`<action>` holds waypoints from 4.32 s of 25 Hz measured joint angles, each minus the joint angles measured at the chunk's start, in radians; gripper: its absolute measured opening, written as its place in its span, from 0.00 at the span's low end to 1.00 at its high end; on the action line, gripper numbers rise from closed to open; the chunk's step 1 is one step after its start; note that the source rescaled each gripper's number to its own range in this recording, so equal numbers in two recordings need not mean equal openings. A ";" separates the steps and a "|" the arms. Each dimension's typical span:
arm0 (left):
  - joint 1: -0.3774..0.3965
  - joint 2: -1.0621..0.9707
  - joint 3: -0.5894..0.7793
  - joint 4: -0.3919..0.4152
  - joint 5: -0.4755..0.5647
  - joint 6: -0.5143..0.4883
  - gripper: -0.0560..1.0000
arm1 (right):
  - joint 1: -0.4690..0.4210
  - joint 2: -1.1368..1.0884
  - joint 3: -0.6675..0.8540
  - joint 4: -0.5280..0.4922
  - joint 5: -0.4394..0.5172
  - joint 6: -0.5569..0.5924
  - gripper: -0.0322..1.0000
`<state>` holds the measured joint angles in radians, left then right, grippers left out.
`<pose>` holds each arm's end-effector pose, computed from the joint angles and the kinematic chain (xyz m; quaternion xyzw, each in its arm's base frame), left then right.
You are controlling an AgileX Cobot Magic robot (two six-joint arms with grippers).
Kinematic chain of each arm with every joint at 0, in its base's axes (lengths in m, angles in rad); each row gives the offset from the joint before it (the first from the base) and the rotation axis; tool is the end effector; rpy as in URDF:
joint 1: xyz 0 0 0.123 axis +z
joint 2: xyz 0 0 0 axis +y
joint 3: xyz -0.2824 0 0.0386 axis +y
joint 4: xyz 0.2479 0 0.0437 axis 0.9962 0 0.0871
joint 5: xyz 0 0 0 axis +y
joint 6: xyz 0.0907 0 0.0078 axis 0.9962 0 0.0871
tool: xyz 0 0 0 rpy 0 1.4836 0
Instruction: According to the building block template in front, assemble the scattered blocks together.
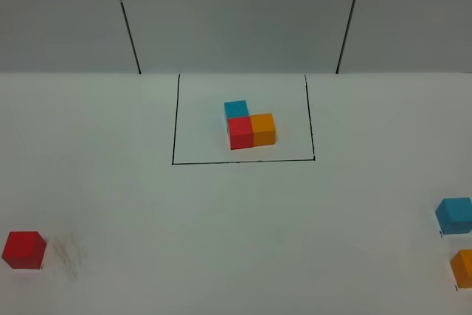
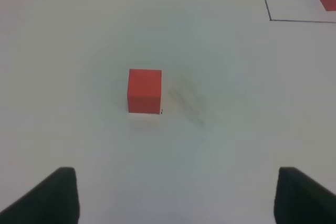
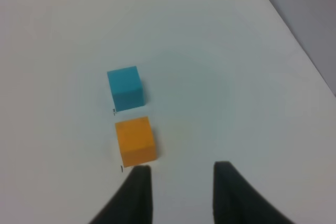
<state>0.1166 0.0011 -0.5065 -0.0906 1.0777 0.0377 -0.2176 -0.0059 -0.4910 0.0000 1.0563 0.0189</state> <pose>-0.0054 -0.0079 0.2779 -0.0315 0.8548 -0.0053 0.5180 -0.0044 0.0010 0.2750 0.1006 0.8469 -0.0518 0.5195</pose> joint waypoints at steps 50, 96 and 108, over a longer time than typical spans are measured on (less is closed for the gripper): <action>0.000 0.741 -0.340 0.038 -0.169 -0.003 0.93 | 0.000 0.000 0.000 0.000 0.000 0.000 0.03; 0.000 1.626 -0.339 0.017 -0.485 0.043 0.93 | 0.000 0.000 0.000 0.000 0.000 0.000 0.03; 0.000 1.753 -0.337 -0.004 -0.524 0.044 0.93 | 0.000 0.000 0.000 0.000 0.000 0.000 0.03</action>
<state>0.1166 1.7541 -0.8438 -0.0941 0.5542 0.0816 -0.2176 -0.0059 -0.4910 0.0000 1.0563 0.0189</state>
